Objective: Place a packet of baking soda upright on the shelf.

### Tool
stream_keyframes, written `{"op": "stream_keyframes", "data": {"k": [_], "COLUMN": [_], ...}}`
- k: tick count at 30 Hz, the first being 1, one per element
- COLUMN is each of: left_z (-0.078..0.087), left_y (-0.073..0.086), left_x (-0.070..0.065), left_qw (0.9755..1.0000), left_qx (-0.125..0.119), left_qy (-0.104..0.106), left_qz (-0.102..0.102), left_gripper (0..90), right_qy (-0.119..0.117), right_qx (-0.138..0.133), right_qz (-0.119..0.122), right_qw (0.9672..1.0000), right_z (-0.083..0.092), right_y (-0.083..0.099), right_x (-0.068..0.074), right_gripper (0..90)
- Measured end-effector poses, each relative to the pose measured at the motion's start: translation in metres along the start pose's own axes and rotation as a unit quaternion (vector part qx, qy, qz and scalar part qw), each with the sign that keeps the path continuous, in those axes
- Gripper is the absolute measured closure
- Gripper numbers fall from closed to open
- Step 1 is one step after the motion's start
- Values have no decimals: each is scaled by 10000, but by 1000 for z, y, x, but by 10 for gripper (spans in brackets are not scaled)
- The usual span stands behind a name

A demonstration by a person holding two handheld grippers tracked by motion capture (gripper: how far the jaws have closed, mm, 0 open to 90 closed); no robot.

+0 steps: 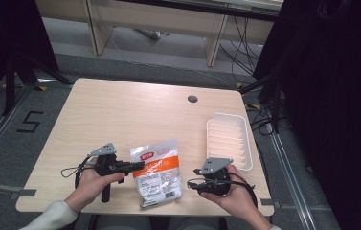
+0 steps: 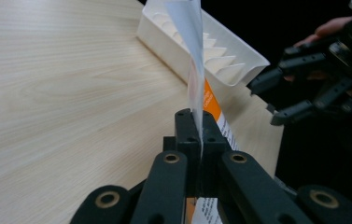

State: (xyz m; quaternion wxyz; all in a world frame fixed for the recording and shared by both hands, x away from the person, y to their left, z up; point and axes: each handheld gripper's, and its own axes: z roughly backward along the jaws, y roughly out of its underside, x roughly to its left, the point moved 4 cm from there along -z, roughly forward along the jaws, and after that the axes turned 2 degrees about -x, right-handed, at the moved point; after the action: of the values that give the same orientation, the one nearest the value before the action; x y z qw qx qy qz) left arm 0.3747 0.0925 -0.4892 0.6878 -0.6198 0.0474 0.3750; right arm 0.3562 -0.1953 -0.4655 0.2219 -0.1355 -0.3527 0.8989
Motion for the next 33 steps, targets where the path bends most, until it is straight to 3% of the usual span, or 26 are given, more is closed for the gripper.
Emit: {"op": "stream_keyframes", "data": {"k": [4, 5, 7, 9, 10, 13, 15, 17, 19, 20, 21, 23, 24, 25, 26, 28, 29, 31, 32, 33], "left_z": [2, 2, 2, 2, 2, 2, 2, 2, 1, 1, 1, 1, 2, 2, 2, 2, 2, 2, 2, 3], "left_y": [-2, -2, -3, -4, -4, -4, -4, -4, -4, -4, -4, -4, -5, -6, -6, -6, -6, -6, -6, -6], "left_x": [-12, -12, -18, -25, -26, -28, -29, -31, -32, -33, -34, -36, -34, -34, -34, -35, -35, -37, -37, -37], "left_qw": [9997, 9997, 9993, 9986, 9983, 9980, 9979, 9976, 9974, 9971, 9970, 9965, 9955, 9936, 9931, 9928, 9923, 9911, 9911, 9902], "left_qx": [-18, -18, -44, -34, -25, -15, -12, 5, 3, 1, 10, 15, 14, -3, 24, 23, 29, 23, 23, 50], "left_qy": [146, 146, 219, 296, 332, 342, 341, 350, 365, 368, 350, 389, 242, 247, 238, 232, 250, 269, 269, 213], "left_qz": [-190, -190, -311, -443, -480, -528, -558, -599, -627, -662, -694, -746, -914, -1102, -1144, -1179, -1210, -1302, -1302, -1382], "left_gripper": [892, 892, 892, 892, 892, 892, 892, 892, 892, 892, 892, 892, 892, 892, 892, 892, 892, 892, 892, 892], "right_qy": [155, 91, 110, 112, 126, 137, 27, -2, -67, -216, -216, -480, -754, -872, -837, -888, -941, -1019, -1019, -1232], "right_qx": [-72, -99, -78, 13, 81, 114, 164, 225, 287, 511, 511, 743, 1067, 1120, 1231, 1286, 1298, 1678, 1678, 1797], "right_qz": [220, 362, 318, 651, 638, 893, 991, 1253, 1324, 1564, 1564, 1701, 1668, 1822, 1719, 1754, 1979, 1704, 1704, 1820], "right_qw": [9996, 9993, 9994, 9978, 9978, 9958, 9949, 9919, 9908, 9861, 9861, 9814, 9773, 9730, 9738, 9720, 9670, 9656, 9656, 9589], "right_z": [10, 11, 14, 18, 20, 24, 26, 27, 28, 27, 27, 24, 21, 18, 18, 16, 12, 11, 11, 7], "right_y": [-20, -27, -32, -50, -55, -72, -81, -91, -96, -105, -105, -110, -112, -114, -114, -115, -116, -112, -112, -110], "right_x": [-10, -13, -14, -20, -21, -26, -28, -32, -33, -34, -34, -32, -30, -30, -29, -29, -30, -26, -26, -25], "right_gripper": [453, 443, 436, 415, 414, 396, 383, 377, 374, 365, 365, 371, 394, 417, 436, 458, 481, 580, 580, 643]}}
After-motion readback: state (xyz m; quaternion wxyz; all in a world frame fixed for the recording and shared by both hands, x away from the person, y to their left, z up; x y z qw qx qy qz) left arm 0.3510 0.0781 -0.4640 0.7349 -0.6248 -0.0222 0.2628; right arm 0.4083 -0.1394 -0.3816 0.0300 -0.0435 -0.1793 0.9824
